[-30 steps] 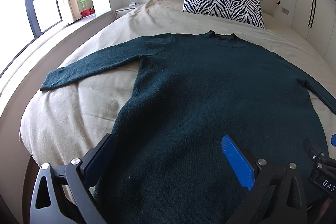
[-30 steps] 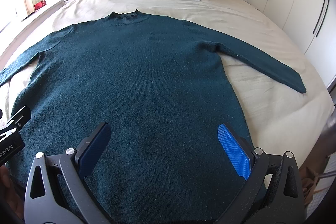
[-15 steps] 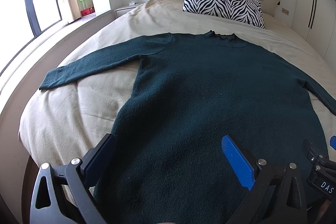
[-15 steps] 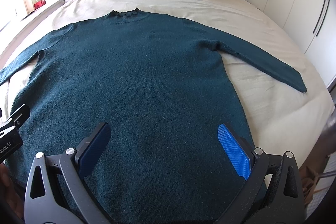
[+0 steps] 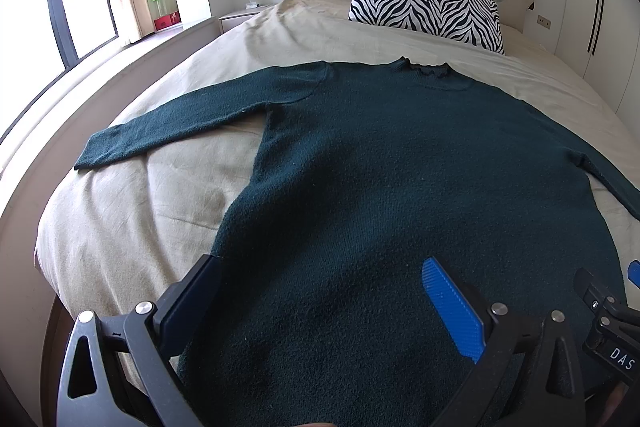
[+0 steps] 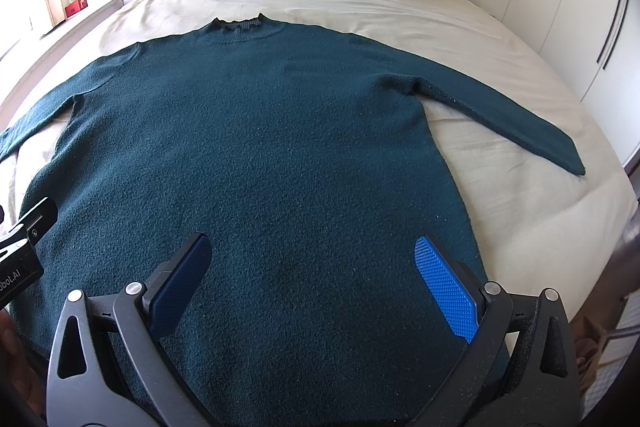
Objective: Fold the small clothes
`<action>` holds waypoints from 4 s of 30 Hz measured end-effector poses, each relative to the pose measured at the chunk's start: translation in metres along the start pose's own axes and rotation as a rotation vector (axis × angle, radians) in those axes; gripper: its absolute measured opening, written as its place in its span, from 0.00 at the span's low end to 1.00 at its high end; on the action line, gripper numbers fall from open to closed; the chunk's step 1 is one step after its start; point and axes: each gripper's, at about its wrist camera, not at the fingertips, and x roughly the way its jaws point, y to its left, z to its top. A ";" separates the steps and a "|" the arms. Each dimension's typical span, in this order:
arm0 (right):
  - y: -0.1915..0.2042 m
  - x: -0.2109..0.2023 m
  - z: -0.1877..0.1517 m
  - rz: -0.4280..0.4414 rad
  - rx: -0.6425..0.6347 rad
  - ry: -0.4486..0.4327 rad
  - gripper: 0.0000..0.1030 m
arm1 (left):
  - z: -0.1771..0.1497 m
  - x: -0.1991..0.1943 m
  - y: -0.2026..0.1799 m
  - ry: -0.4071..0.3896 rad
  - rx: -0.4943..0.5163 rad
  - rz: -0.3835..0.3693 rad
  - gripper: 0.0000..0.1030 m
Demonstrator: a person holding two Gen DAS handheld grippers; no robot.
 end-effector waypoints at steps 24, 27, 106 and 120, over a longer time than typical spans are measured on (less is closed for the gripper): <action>-0.002 0.005 -0.004 0.012 0.015 0.014 1.00 | -0.003 0.004 -0.001 0.010 0.010 0.007 1.00; -0.003 0.006 -0.004 0.015 0.019 0.016 1.00 | -0.003 0.004 -0.003 0.011 0.015 0.006 1.00; -0.085 0.196 0.151 0.514 0.238 -0.058 0.68 | 0.117 0.159 -0.089 0.350 -0.323 -0.874 0.88; -0.148 0.211 0.092 0.723 0.490 -0.007 0.68 | 0.139 0.167 -0.128 0.356 -0.174 -0.732 0.09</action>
